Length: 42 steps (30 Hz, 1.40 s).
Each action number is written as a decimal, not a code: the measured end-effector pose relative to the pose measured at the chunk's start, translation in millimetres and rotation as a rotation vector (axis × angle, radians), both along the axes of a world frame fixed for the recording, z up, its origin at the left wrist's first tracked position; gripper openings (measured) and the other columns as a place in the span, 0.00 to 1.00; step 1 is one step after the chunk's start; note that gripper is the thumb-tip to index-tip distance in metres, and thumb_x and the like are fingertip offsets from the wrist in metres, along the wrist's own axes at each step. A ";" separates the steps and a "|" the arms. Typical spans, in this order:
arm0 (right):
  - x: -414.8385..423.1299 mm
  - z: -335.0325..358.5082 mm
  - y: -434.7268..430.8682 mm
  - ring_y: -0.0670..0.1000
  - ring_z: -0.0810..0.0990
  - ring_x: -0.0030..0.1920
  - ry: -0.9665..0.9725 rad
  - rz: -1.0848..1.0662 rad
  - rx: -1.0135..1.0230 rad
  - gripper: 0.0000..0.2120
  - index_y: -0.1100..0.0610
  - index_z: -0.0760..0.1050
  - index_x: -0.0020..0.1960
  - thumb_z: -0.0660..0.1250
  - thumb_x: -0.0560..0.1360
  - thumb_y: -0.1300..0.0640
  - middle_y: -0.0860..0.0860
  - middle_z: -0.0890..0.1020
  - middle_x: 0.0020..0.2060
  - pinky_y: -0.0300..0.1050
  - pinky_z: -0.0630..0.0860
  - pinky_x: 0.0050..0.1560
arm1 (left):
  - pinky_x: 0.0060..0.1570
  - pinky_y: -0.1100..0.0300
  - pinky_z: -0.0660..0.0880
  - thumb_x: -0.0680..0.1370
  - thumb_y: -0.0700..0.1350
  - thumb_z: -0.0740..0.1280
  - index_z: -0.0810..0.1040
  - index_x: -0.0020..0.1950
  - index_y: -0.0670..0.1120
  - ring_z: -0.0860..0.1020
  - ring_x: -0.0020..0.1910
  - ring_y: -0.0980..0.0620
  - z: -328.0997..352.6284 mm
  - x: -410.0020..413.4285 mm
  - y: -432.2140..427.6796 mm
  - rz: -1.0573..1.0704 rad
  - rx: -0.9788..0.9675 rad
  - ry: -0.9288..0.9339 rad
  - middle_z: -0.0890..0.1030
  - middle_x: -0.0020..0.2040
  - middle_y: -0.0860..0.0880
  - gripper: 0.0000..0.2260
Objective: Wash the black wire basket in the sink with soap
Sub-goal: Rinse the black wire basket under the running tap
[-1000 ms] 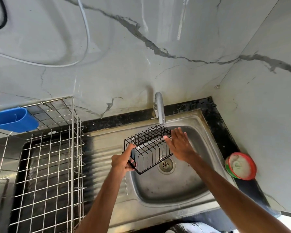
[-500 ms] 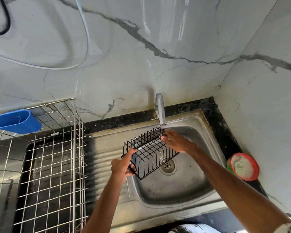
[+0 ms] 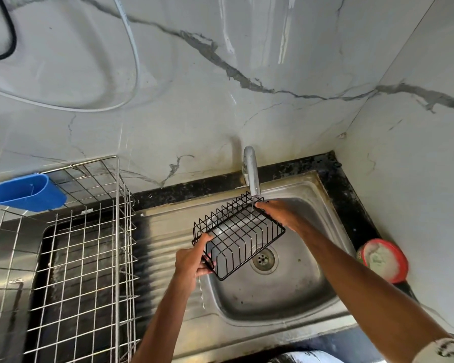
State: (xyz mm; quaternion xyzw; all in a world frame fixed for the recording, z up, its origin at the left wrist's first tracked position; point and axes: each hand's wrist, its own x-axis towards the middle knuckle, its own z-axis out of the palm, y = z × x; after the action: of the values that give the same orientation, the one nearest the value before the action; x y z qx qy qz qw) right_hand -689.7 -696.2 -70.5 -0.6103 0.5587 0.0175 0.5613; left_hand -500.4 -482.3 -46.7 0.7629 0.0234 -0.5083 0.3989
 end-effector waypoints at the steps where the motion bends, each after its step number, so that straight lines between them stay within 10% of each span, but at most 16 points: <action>1: 3.7 0.7 1.2 0.53 0.75 0.36 0.053 0.027 -0.084 0.19 0.61 0.78 0.52 0.62 0.82 0.44 0.53 0.76 0.35 0.41 0.68 0.36 | 0.47 0.40 0.85 0.68 0.55 0.81 0.83 0.51 0.38 0.87 0.45 0.37 -0.3 0.6 -0.3 0.004 -0.004 0.001 0.87 0.42 0.38 0.23; 3: 12.5 7.8 5.9 0.51 0.76 0.37 0.177 0.100 -0.237 0.18 0.60 0.74 0.54 0.58 0.84 0.46 0.54 0.79 0.39 0.43 0.73 0.38 | 0.46 0.42 0.85 0.68 0.55 0.81 0.83 0.51 0.38 0.88 0.44 0.38 0.2 2.0 -1.6 0.003 -0.009 -0.001 0.87 0.41 0.39 0.23; 5: 21.8 4.0 13.6 0.59 0.77 0.59 0.336 0.266 -0.365 0.24 0.62 0.69 0.67 0.52 0.84 0.43 0.63 0.78 0.61 0.55 0.75 0.61 | 0.44 0.44 0.86 0.68 0.55 0.81 0.83 0.51 0.37 0.88 0.42 0.40 0.6 2.6 -3.4 -0.010 -0.009 -0.022 0.87 0.40 0.39 0.24; 7: 34.3 3.3 31.3 0.66 0.55 0.78 0.385 0.388 -0.414 0.33 0.57 0.55 0.80 0.44 0.83 0.37 0.67 0.56 0.78 0.66 0.50 0.76 | 0.42 0.44 0.86 0.67 0.55 0.82 0.83 0.49 0.35 0.88 0.40 0.40 1.1 2.1 -6.5 -0.027 -0.018 -0.059 0.87 0.39 0.40 0.24; 9: 43.6 8.4 54.2 0.66 0.37 0.79 0.289 0.460 -0.384 0.37 0.55 0.42 0.82 0.41 0.82 0.33 0.65 0.40 0.79 0.67 0.36 0.75 | 0.41 0.43 0.86 0.65 0.57 0.82 0.84 0.46 0.35 0.88 0.40 0.39 2.7 -0.3 -11.1 -0.075 -0.023 -0.124 0.87 0.37 0.41 0.26; 12: 43.5 12.1 74.4 0.64 0.35 0.79 0.156 0.407 -0.302 0.41 0.58 0.37 0.82 0.46 0.81 0.32 0.62 0.35 0.79 0.66 0.39 0.76 | 0.39 0.47 0.85 0.64 0.60 0.81 0.83 0.38 0.41 0.87 0.35 0.44 7.1 -4.3 -16.5 -0.249 0.014 -0.352 0.85 0.30 0.46 0.22; 17: 13.4 20.5 57.8 0.61 0.52 0.80 0.047 0.191 -0.256 0.39 0.54 0.51 0.82 0.61 0.80 0.35 0.57 0.51 0.81 0.61 0.57 0.76 | 0.31 0.60 0.75 0.61 0.62 0.80 0.78 0.40 0.48 0.77 0.32 0.55 8.1 -8.1 -27.5 -0.602 -0.102 -0.695 0.80 0.33 0.55 0.22; 22: -5.1 36.9 50.6 0.55 0.81 0.59 -0.081 0.251 -0.311 0.22 0.56 0.62 0.79 0.56 0.86 0.57 0.57 0.76 0.67 0.52 0.78 0.61 | 0.39 0.65 0.72 0.62 0.61 0.81 0.77 0.56 0.53 0.79 0.43 0.56 12.3 -21.5 -57.1 -0.877 -0.219 -0.771 0.79 0.45 0.56 0.28; 26: -9.6 46.8 66.6 0.48 0.83 0.42 -0.185 0.175 -0.332 0.20 0.53 0.65 0.78 0.54 0.86 0.57 0.63 0.82 0.59 0.45 0.82 0.46 | 0.53 0.57 0.80 0.57 0.64 0.81 0.74 0.68 0.48 0.80 0.52 0.55 4.6 -17.5 -70.3 -0.939 -0.173 -0.752 0.81 0.56 0.56 0.44; 30: -3.1 41.0 75.8 0.49 0.70 0.69 -0.144 0.168 -0.462 0.25 0.49 0.66 0.76 0.63 0.81 0.44 0.51 0.72 0.71 0.52 0.70 0.70 | 0.57 0.56 0.76 0.58 0.59 0.84 0.68 0.69 0.49 0.78 0.55 0.54 1.3 -14.6 -68.6 -0.979 -0.176 -0.750 0.78 0.56 0.56 0.45; 36: 6.5 30.2 47.9 0.52 0.79 0.61 -0.046 0.079 -0.122 0.44 0.51 0.62 0.78 0.78 0.68 0.42 0.53 0.79 0.63 0.50 0.78 0.62 | 0.63 0.56 0.74 0.60 0.52 0.84 0.66 0.72 0.48 0.77 0.62 0.53 -8.9 -9.0 -67.8 -0.992 -0.224 -0.669 0.77 0.61 0.54 0.46; 42: -1.5 16.0 35.5 0.52 0.82 0.57 -0.077 -0.013 -0.009 0.37 0.58 0.73 0.70 0.82 0.65 0.50 0.56 0.82 0.60 0.53 0.79 0.62 | 0.70 0.54 0.70 0.62 0.58 0.80 0.66 0.77 0.48 0.72 0.71 0.46 -4.6 3.8 -73.6 -0.999 -0.034 -0.470 0.72 0.72 0.48 0.48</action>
State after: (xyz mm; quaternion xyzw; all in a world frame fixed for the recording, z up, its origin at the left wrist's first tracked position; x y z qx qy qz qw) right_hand -691.2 -660.7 -54.5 -0.6093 0.5407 -0.0121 0.5799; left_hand -496.6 -555.9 -51.3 0.7676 -0.4394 -0.4520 0.1158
